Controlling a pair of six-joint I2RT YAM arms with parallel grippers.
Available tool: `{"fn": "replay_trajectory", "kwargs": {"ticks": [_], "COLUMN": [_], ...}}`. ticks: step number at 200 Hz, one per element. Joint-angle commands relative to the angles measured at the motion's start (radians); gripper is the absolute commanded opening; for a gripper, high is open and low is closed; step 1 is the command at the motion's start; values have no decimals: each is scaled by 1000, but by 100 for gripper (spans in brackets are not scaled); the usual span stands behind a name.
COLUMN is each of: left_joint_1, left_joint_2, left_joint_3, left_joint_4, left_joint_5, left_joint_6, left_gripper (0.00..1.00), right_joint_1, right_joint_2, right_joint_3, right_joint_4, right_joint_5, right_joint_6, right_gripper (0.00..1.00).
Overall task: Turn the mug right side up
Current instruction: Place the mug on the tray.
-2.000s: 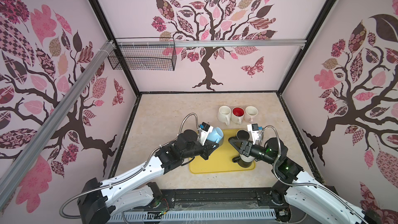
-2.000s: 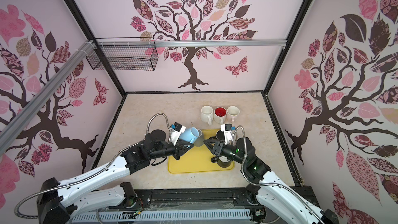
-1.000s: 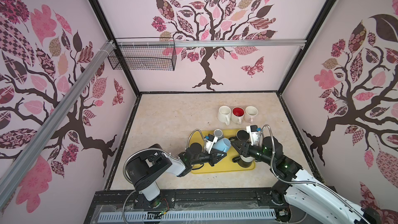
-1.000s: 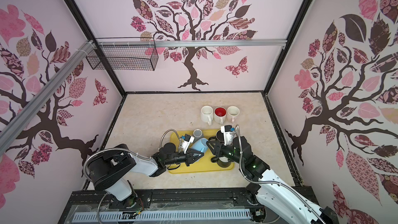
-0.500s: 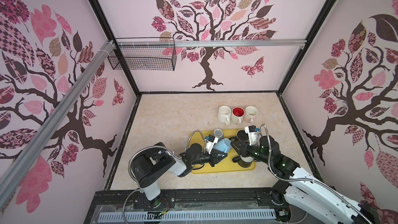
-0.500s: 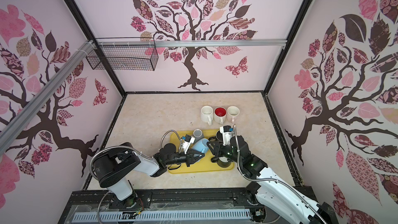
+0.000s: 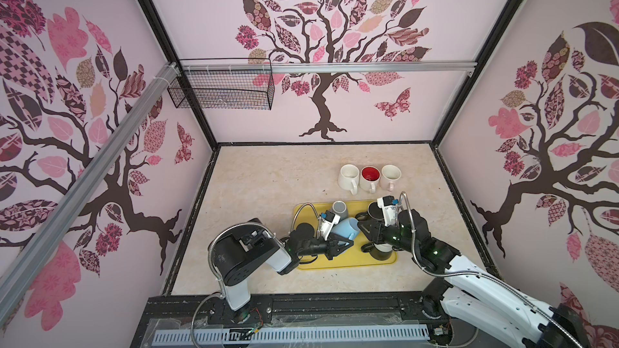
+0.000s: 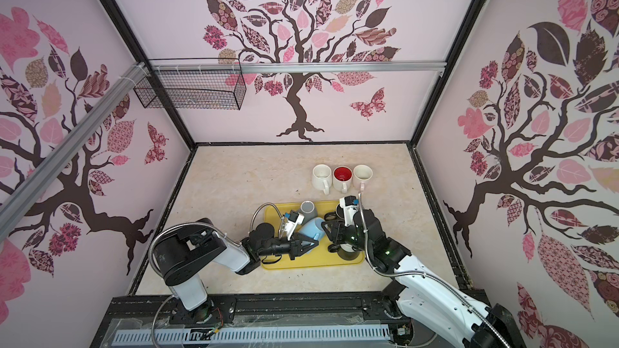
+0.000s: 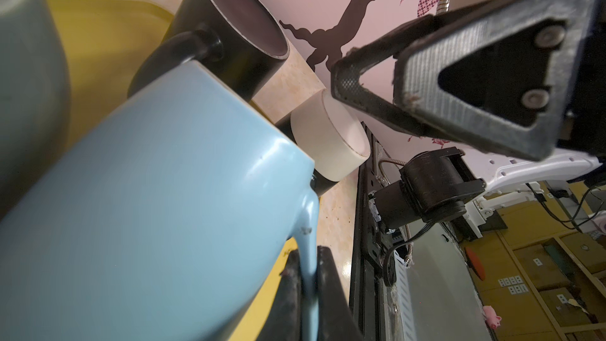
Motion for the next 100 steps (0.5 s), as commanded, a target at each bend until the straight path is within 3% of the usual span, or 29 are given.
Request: {"fn": "replay_trajectory", "kwargs": {"ticks": [1, 25, 100], "left_joint_1": [13, 17, 23], "left_joint_2": [11, 5, -16], "left_joint_3": [-19, -31, -67], "left_joint_4": [72, 72, 70], "left_joint_5": [0, -6, -17], "left_joint_6": [-6, -8, -16], "left_gripper": [0, 0, 34], "right_joint_1": [0, 0, 23], "right_joint_2": [19, 38, 90], "right_joint_3": [11, 14, 19], "right_joint_4": [0, 5, 35], "right_joint_5": [-6, -14, -28], "right_joint_6": [-17, -17, 5], "right_gripper": [37, 36, 36]}}
